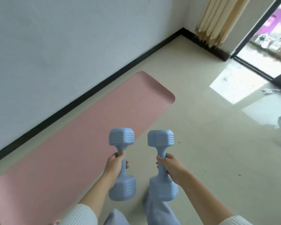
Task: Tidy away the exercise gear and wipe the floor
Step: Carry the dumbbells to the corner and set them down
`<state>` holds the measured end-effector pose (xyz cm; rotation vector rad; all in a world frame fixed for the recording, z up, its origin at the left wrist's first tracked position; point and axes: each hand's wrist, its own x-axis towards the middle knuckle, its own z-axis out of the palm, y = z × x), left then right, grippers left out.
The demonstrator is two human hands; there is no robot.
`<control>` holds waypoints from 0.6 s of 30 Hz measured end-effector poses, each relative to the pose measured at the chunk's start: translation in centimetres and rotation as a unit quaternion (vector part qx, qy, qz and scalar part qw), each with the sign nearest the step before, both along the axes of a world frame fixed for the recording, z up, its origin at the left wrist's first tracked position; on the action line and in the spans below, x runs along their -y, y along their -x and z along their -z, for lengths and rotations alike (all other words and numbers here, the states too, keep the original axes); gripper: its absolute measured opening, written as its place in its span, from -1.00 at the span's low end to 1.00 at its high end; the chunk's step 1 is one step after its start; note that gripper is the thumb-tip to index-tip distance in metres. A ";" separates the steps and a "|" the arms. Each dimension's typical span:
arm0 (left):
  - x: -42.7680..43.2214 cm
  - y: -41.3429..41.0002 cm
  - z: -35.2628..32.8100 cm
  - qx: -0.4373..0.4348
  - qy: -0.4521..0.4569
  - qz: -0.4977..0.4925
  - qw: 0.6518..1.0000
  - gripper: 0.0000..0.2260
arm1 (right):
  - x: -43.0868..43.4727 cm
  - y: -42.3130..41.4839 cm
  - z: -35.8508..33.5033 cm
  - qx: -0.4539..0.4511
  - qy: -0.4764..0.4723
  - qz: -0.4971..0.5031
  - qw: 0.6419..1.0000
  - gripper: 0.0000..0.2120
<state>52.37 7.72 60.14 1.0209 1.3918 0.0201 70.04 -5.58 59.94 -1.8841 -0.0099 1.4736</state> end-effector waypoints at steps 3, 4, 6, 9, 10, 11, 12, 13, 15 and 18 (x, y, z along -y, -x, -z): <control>-0.5 -10.2 -1.4 0.018 -0.009 0.052 0.998 -0.66 | 0.6 -9.1 -1.5 0.019 -0.008 0.050 0.999 -0.86; -0.8 -13.5 -1.9 0.024 -0.011 0.068 0.997 -0.66 | 0.7 -12.0 -2.0 0.025 -0.011 0.066 0.997 -0.85; -1.6 -20.1 -2.5 0.035 -0.019 0.099 0.994 -0.65 | 0.6 -17.8 -2.8 0.037 -0.021 0.096 0.994 -0.84; -3.5 -29.9 -3.0 0.053 -0.028 0.139 0.988 -0.63 | -0.1 -26.7 -3.6 0.055 -0.037 0.133 0.989 -0.88; -4.3 -33.2 -3.0 0.058 -0.031 0.153 0.986 -0.62 | -0.5 -29.8 -3.6 0.061 -0.040 0.144 0.987 -0.89; -5.2 -36.5 -2.9 0.062 -0.034 0.168 0.983 -0.61 | -1.1 -32.8 -3.5 0.065 -0.041 0.156 0.985 -0.88; -6.1 -39.9 -2.7 0.067 -0.036 0.181 0.981 -0.60 | -1.7 -35.9 -3.4 0.069 -0.041 0.168 0.983 -0.86; -7.1 -43.4 -2.3 0.072 -0.038 0.190 0.978 -0.60 | -2.4 -38.9 -3.1 0.073 -0.040 0.179 0.980 -0.85; -9.2 -50.6 -1.2 0.077 -0.041 0.207 0.974 -0.62 | -4.0 -45.1 -2.5 0.077 -0.036 0.199 0.976 -0.85; -12.3 -61.4 0.0 0.073 -0.039 0.234 0.969 -0.62 | -6.6 -54.3 -2.0 0.071 -0.032 0.230 0.970 -0.86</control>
